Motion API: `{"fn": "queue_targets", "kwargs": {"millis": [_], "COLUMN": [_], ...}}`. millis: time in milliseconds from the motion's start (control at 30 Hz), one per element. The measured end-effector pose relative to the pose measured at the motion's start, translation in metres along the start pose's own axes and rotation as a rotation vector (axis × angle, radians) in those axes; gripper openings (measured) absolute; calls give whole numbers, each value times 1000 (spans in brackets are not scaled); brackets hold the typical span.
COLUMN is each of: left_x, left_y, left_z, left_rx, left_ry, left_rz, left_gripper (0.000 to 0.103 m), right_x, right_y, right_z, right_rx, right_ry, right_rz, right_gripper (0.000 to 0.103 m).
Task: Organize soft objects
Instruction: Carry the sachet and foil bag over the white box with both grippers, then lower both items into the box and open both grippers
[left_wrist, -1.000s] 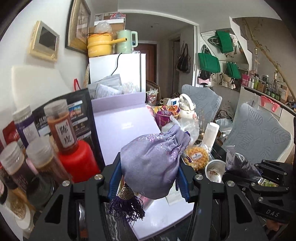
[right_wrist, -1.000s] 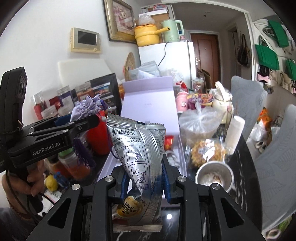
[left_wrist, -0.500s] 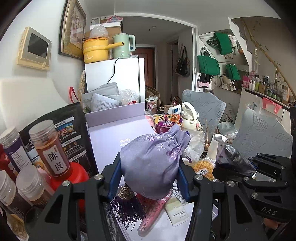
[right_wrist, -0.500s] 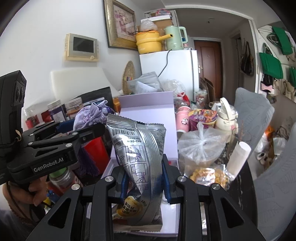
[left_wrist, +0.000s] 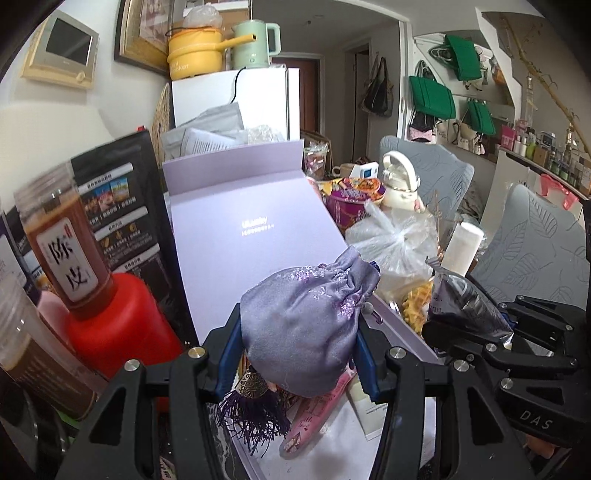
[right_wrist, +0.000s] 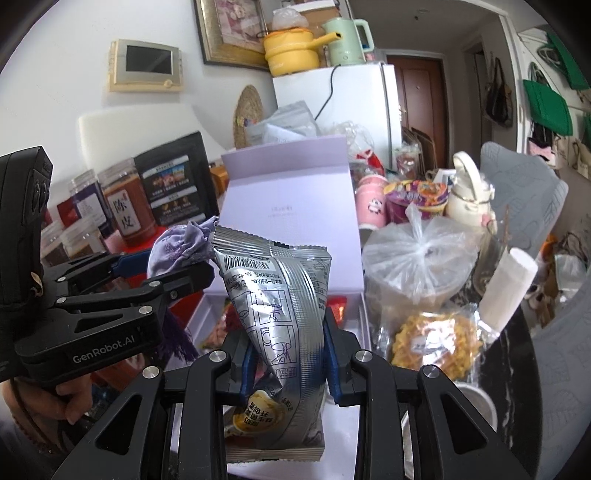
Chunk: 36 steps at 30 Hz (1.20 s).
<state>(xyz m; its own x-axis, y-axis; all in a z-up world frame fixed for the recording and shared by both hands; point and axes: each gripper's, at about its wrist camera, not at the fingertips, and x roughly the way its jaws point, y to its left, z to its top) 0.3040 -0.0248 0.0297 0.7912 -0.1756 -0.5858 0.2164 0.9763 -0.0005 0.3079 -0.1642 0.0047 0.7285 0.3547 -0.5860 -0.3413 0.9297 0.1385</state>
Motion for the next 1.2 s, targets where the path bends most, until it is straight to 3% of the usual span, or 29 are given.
{"fn": "queue_targets", "kwargs": {"millis": [533, 833, 1133, 1200], "left_x": [35, 44, 54, 54], "left_y": [0, -3, -2, -2], "left_z": [-41, -56, -61, -61], "left_rx": [0, 0, -16, -15], "left_ry": [142, 202, 246, 253], "left_rz": [17, 14, 30, 36], "left_gripper": [52, 52, 52, 52], "right_x": [41, 54, 58, 58], "right_y": [6, -2, 0, 1], "right_z": [-30, -47, -49, -49], "right_rx": [4, 48, 21, 14], "right_ry": [159, 257, 282, 289], "right_rz": [6, -40, -62, -71], "right_gripper": [30, 31, 32, 39]}}
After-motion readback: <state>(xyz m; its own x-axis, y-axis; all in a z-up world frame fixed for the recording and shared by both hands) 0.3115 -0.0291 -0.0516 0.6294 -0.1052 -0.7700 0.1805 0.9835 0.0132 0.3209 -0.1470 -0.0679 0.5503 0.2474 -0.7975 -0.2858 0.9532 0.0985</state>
